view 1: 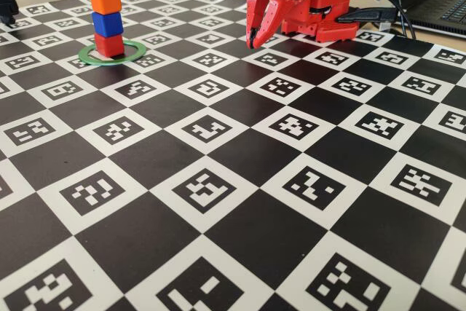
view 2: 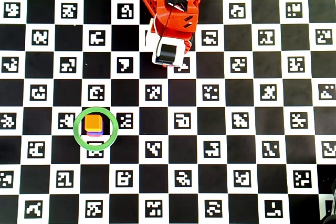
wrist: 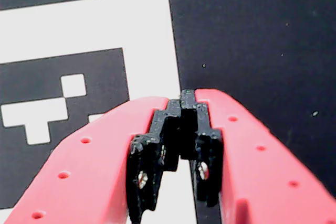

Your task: Grab the red cube then put it in the green circle then put the blue cube on top and finally the orange cube on top

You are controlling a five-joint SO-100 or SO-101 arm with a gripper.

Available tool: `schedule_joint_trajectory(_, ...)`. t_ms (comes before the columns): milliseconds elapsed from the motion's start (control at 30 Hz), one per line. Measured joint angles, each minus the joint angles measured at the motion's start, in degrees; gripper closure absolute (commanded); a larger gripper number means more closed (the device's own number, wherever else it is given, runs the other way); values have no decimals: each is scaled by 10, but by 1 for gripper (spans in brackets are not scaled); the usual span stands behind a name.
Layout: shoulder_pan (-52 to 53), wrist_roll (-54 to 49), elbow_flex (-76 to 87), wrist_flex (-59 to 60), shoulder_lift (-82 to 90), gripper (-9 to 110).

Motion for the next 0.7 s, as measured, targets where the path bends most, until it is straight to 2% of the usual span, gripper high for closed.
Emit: schedule_joint_trajectory(700,7,2,0,1,0,103)
